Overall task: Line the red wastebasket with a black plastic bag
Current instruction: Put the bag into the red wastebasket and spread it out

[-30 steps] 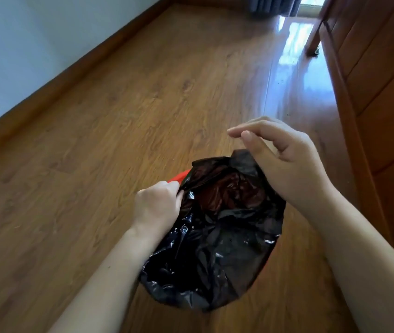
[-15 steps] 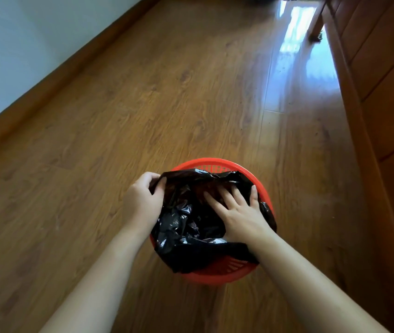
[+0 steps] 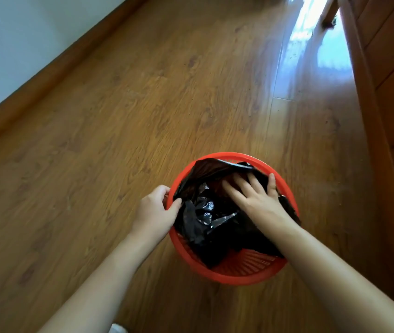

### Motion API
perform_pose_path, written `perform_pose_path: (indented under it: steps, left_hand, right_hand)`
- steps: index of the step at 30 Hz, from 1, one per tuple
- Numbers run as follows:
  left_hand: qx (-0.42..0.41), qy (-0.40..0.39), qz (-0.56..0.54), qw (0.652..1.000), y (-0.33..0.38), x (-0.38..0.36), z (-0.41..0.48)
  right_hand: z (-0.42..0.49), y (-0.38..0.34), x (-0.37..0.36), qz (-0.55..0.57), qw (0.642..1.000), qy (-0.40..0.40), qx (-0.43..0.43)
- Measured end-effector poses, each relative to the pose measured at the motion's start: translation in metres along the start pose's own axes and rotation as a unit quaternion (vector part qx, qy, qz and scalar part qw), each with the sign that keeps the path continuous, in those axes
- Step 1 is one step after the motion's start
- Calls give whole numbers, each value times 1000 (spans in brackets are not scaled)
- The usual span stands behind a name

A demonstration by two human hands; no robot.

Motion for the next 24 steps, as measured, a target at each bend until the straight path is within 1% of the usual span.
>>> perform_pose_path:
  steps: [2, 3, 4, 5, 8, 9, 11, 14, 17, 19, 24]
  left_hand:
    - [-8, -14, 2, 1000, 1, -2, -8]
    - [-10, -20, 3, 1000, 1, -2, -13]
    - [-14, -27, 4, 1000, 2, -3, -18]
    - [-19, -32, 5, 999, 2, -3, -23]
    - [-12, -41, 7, 999, -1, -2, -34]
    - [-10, -36, -4, 999, -2, -2, -35]
    - [-2, -12, -26, 1000, -4, 2, -35]
    - [7, 39, -29, 999, -5, 6, -32]
    - [4, 67, -36, 997, 1, 8, -34]
    - [1, 67, -43, 997, 6, 10, -35]
    - [-10, 23, -27, 999, 19, 8, -35]
  right_hand:
    - [-12, -8, 22, 75, 993, 89, 29]
    - [-19, -14, 30, 116, 985, 121, 46]
    - [-25, -21, 35, 135, 981, 125, 65]
    - [-30, -29, 36, 135, 982, 103, 87]
    - [-43, -48, 17, 115, 984, -14, 132]
    - [-45, -52, 9, 110, 984, -36, 133]
    - [-45, -56, -4, 93, 985, -56, 133]
    - [-38, -51, -17, 54, 989, -68, 120]
    - [-35, -42, -15, 21, 994, -58, 96]
    - [-36, -40, -15, 26, 994, -45, 93]
    - [-34, -42, -9, 47, 995, 15, 91]
Point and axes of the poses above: each hand's wrist, its own z-axis towards the middle knuckle, its own x-axis out of the back of the hand, y = z × x, the point moved 4 cm from there along z, towards the middle knuckle, and after that the axes turned 5 degrees about -z, right-handed, at the moved point
